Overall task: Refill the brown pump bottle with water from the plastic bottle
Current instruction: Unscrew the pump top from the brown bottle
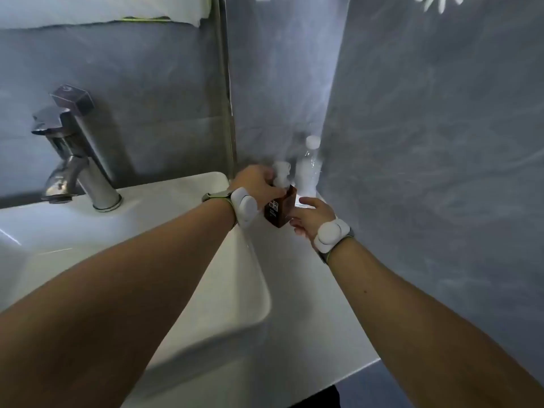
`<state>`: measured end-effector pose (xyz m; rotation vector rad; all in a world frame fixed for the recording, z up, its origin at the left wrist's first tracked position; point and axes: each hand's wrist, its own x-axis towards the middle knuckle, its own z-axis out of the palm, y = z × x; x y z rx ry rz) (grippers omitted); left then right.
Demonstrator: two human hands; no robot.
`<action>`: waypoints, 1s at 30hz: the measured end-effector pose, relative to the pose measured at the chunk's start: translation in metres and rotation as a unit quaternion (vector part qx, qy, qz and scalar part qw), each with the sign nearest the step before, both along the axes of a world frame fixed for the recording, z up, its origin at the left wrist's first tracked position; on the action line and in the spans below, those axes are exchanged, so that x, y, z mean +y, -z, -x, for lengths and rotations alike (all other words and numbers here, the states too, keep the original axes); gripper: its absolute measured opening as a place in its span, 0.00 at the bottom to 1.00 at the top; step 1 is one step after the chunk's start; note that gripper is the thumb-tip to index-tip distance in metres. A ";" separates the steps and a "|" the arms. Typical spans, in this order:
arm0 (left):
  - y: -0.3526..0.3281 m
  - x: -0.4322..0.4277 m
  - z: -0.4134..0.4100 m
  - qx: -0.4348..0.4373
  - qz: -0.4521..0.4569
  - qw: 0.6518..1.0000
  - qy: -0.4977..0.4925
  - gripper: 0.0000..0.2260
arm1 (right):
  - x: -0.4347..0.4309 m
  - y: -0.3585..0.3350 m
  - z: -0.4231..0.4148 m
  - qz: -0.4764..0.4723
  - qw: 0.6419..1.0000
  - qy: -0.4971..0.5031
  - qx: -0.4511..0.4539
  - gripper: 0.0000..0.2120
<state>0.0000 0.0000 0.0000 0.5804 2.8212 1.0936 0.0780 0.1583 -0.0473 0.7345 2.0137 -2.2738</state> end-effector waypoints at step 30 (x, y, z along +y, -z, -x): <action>-0.010 0.004 0.014 -0.031 -0.010 0.999 -0.025 0.14 | -0.003 -0.008 0.004 -0.035 0.999 -0.008 0.029 0.17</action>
